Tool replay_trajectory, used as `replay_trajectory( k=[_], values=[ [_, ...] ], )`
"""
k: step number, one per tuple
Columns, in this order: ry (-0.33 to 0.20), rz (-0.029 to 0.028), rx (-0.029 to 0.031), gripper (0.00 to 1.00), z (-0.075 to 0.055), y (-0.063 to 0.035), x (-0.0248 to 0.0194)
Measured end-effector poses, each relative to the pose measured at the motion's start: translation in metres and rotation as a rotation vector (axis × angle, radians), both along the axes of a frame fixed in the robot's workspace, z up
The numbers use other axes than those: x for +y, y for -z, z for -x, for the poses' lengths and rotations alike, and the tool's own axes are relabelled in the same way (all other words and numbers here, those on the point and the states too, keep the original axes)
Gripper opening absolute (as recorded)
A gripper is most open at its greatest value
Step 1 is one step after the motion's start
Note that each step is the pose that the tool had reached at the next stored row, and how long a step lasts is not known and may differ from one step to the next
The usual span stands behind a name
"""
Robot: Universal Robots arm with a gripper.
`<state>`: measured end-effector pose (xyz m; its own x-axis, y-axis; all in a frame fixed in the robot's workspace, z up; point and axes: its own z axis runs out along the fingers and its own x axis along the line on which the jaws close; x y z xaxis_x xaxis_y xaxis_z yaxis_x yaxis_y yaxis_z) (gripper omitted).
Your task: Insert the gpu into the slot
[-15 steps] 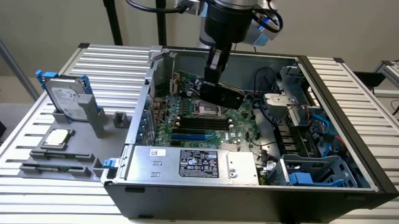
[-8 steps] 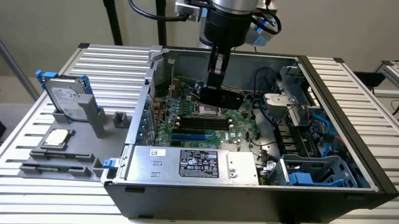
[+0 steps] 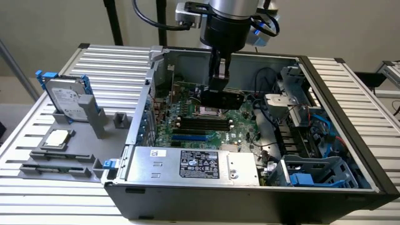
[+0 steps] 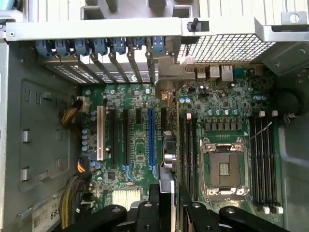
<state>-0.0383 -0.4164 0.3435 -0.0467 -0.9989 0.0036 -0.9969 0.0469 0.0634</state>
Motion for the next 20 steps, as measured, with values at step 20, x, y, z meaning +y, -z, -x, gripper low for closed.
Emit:
replay_trajectory(
  k=[20],
  values=[
    [-0.001, -0.0412, -0.0197, 0.26, 0.032, 0.0281, -0.0370]
  ],
)
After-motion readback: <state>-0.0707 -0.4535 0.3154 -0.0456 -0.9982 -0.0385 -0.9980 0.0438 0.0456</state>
